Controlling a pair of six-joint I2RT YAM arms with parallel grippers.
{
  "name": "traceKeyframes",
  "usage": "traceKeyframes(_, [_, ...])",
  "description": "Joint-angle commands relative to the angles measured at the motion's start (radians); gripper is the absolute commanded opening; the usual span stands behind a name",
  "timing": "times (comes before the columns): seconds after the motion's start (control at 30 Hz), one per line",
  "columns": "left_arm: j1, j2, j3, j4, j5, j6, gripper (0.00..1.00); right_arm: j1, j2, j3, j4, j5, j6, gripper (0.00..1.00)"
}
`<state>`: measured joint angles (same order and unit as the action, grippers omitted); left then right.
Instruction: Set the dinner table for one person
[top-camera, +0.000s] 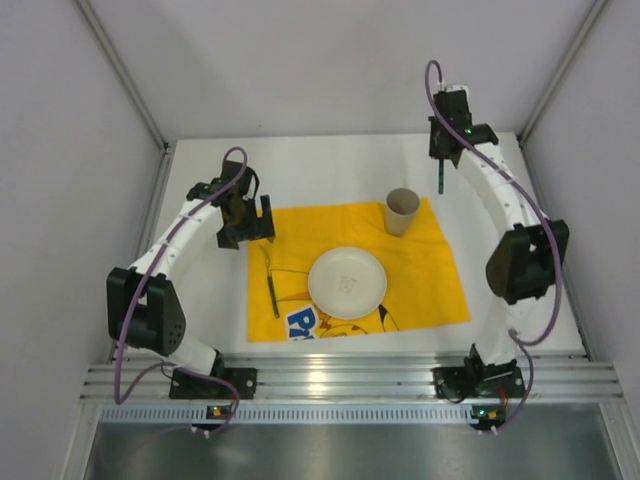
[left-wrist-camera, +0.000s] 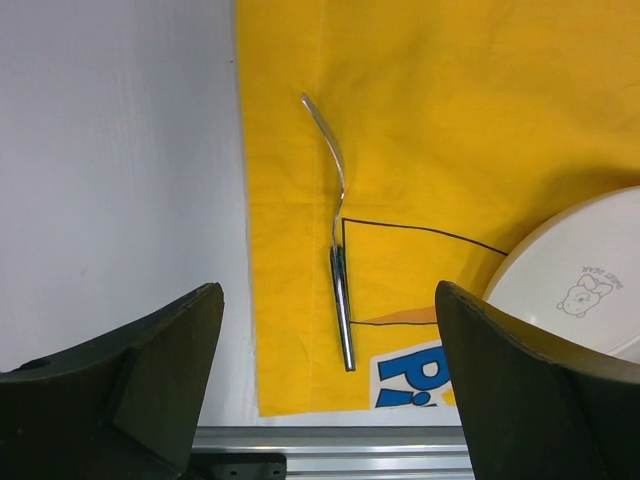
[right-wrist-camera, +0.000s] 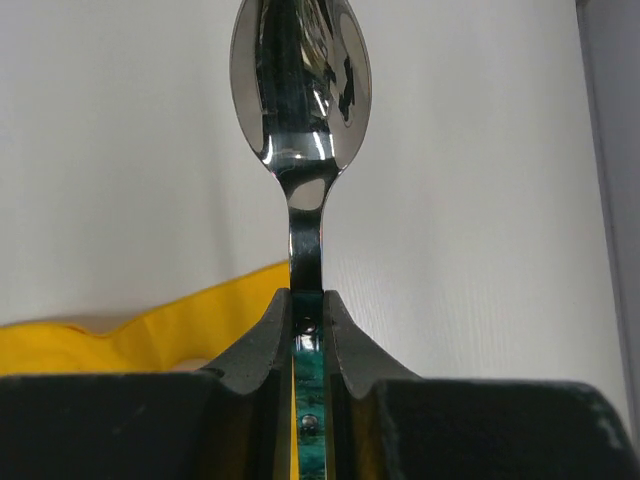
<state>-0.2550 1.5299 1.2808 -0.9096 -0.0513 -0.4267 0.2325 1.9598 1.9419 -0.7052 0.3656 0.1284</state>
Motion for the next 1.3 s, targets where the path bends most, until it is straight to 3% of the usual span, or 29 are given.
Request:
traceKeyframes(0.0, [0.0, 0.013, 0.006, 0.067, 0.039, -0.021, 0.92, -0.009, -0.148, -0.249, 0.05, -0.049, 0.082, 0.0])
traceKeyframes(0.1, [-0.001, 0.032, 0.006, 0.081, 0.045, -0.024, 0.91, -0.016, -0.216, -0.424, 0.114, -0.152, 0.138, 0.0])
traceKeyframes(0.3, [-0.004, 0.042, 0.031, 0.08, 0.047, -0.021, 0.91, -0.019, -0.158, -0.544, 0.194, -0.257, 0.188, 0.0])
traceKeyframes(0.6, [-0.004, 0.026, 0.041, 0.049, 0.025, -0.015, 0.91, -0.032, 0.105, -0.396, 0.199, -0.252, 0.126, 0.0])
traceKeyframes(1.27, [-0.02, 0.075, 0.106, -0.006, -0.005, -0.021, 0.9, -0.136, 0.286, -0.238, 0.069, -0.126, 0.149, 0.0])
